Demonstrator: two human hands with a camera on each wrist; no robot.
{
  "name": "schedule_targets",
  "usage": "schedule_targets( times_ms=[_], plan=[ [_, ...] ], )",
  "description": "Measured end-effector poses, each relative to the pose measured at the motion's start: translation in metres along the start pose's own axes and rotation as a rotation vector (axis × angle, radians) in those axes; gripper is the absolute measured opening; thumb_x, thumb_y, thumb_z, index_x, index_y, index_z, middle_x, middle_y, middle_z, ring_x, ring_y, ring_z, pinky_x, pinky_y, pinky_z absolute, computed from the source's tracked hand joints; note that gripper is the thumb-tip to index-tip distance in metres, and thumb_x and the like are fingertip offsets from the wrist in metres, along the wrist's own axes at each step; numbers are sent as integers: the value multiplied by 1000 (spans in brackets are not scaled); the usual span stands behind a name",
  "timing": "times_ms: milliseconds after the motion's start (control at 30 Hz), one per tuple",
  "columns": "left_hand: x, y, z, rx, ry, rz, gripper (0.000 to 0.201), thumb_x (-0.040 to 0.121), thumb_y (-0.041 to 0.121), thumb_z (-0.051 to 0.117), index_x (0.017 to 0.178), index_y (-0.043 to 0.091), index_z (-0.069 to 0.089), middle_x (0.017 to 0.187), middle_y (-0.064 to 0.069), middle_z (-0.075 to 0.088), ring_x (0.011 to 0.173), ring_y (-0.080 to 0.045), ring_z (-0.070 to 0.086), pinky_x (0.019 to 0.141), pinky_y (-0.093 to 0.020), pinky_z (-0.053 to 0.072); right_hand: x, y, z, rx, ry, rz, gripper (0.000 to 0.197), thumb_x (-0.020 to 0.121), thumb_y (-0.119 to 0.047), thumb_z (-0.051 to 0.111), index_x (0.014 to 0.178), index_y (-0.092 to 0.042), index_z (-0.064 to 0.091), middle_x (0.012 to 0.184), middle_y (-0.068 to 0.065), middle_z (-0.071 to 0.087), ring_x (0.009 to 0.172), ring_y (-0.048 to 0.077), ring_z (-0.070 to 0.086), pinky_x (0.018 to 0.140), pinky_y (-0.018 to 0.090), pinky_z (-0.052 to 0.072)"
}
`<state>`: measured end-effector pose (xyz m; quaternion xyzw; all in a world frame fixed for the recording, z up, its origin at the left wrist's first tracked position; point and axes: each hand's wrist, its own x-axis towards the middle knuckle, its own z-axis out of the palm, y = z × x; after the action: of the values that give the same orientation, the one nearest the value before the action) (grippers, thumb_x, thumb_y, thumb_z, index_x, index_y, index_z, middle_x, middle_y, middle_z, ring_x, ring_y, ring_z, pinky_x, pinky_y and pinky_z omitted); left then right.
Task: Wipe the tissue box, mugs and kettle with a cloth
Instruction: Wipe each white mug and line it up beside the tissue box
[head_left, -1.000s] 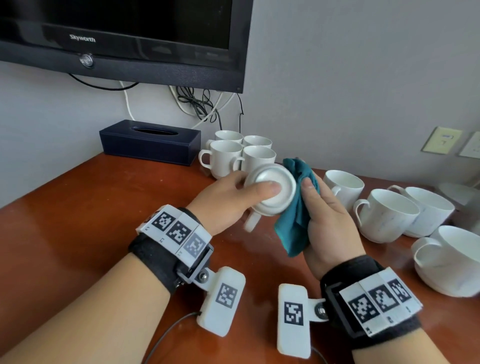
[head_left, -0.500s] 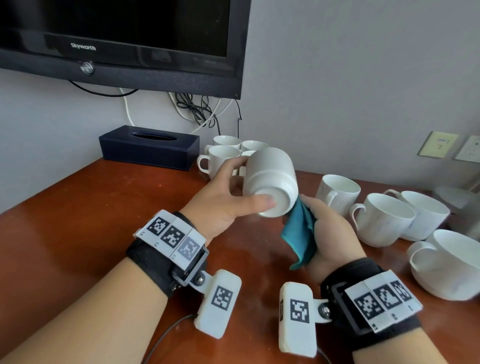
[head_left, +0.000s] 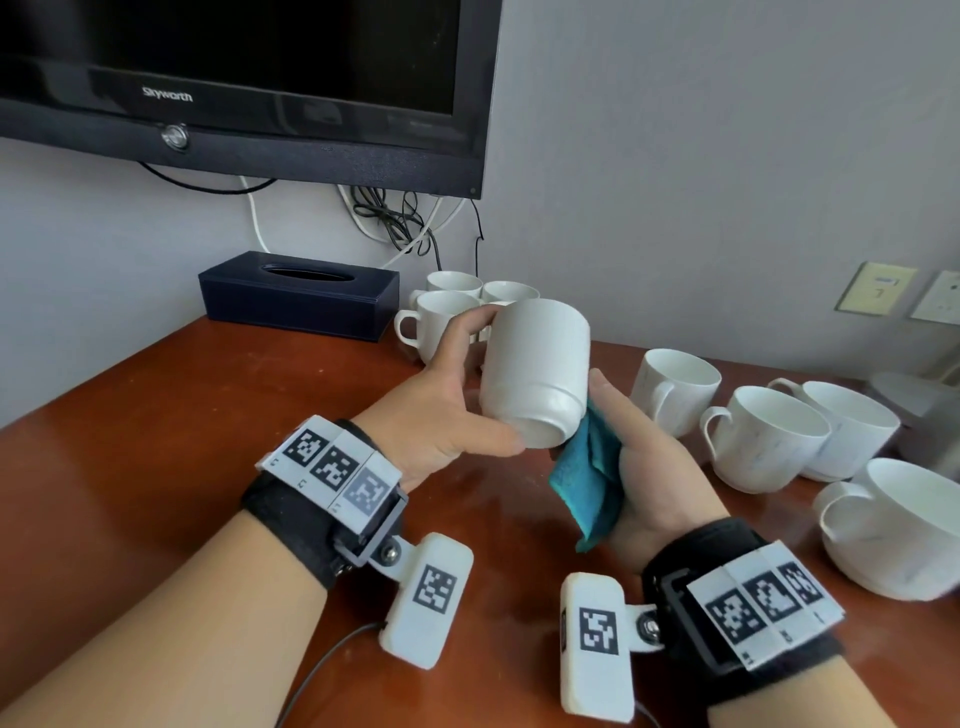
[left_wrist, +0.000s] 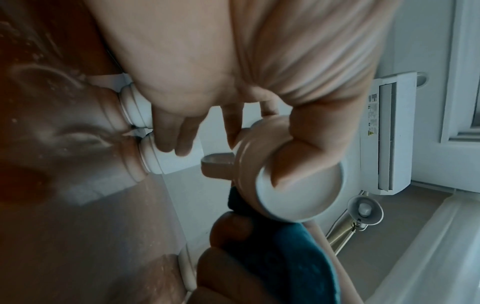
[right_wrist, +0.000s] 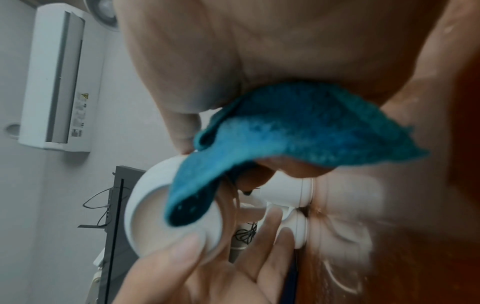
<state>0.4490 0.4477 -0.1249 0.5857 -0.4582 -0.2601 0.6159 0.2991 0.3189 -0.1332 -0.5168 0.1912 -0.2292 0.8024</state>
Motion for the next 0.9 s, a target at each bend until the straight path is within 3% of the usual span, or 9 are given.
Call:
schedule_targets(
  times_ms=[100,200,333,433,567,667,800,900],
  plan=[
    [2,-3,-1,206,82,-16,107,64,14,91,137,62,29,142,6,44,121,-18,58,99,-37,55,4,3,-1,-82,81,-49,33,101,-39,63,111,-9,74,106,17,71,95,28,67,97,50,52],
    [5,-7,-2,472,174,-40,109,68,23,93,141,60,22,145,7,33,120,-22,54,91,-34,53,8,6,-5,-78,158,-54,26,97,-36,69,113,-17,76,119,17,74,108,38,70,98,62,55],
    [5,-9,-4,609,222,-99,112,62,43,95,141,66,19,145,8,27,125,-26,48,104,-44,49,11,7,-6,-52,145,-42,22,101,-28,64,116,-18,76,116,12,77,101,31,72,88,47,58],
    [2,-8,-1,685,191,-127,114,60,42,94,138,70,17,142,10,26,129,-28,41,110,-51,43,8,7,-3,-49,91,-36,21,103,-18,60,118,-15,74,109,16,77,95,31,74,88,49,60],
    [2,-9,0,742,120,-172,115,59,47,96,133,74,12,144,6,25,130,-28,42,111,-48,44,10,10,-2,-80,91,-35,25,102,-17,63,125,-15,71,118,19,74,108,37,73,95,56,58],
    [3,-10,1,757,69,-191,112,65,43,93,136,73,11,145,2,29,128,-29,47,110,-49,46,11,12,-3,-151,107,-47,22,99,-17,68,120,-19,73,113,16,76,105,35,74,88,50,62],
    [4,-12,-1,712,17,-166,108,66,44,90,139,73,16,147,2,36,128,-26,51,109,-50,48,13,13,-4,-196,135,-60,20,97,-18,71,117,-23,73,112,13,76,105,33,74,90,55,61],
    [4,-15,-4,681,-17,-124,104,69,42,92,142,72,24,148,7,36,128,-19,52,110,-45,48,16,15,-6,-216,168,-70,16,98,-18,69,112,-24,73,110,13,76,105,35,73,91,60,59]
  ],
)
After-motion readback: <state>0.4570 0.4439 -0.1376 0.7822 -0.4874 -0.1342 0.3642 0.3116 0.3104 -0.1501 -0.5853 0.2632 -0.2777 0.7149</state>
